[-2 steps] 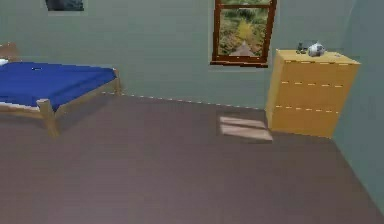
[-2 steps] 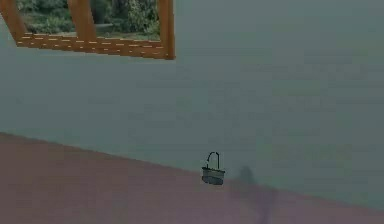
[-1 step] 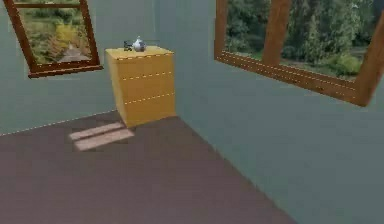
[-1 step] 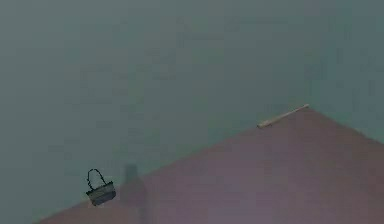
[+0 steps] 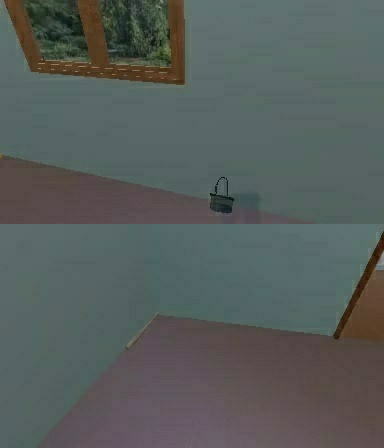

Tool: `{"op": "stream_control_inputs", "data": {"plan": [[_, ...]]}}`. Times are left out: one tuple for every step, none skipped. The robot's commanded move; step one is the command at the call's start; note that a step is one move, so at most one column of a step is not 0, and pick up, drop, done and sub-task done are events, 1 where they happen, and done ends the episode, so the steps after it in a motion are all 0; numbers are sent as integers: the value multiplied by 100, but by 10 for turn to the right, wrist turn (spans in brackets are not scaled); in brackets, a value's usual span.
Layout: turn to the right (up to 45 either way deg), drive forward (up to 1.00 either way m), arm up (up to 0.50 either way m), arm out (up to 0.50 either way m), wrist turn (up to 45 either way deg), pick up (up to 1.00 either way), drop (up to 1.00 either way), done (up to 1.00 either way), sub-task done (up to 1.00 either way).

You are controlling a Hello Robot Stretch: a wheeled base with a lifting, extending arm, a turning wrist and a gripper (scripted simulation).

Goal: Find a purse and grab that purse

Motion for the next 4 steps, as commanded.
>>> {"op": "stream_control_inputs", "data": {"plan": [[120,0,0,0,0,0,0,0,0],[0,30,0,0,0,0,0,0,0],[-450,0,0,0,0,0,0,0,0],[-420,0,0,0,0,0,0,0,0]]}}
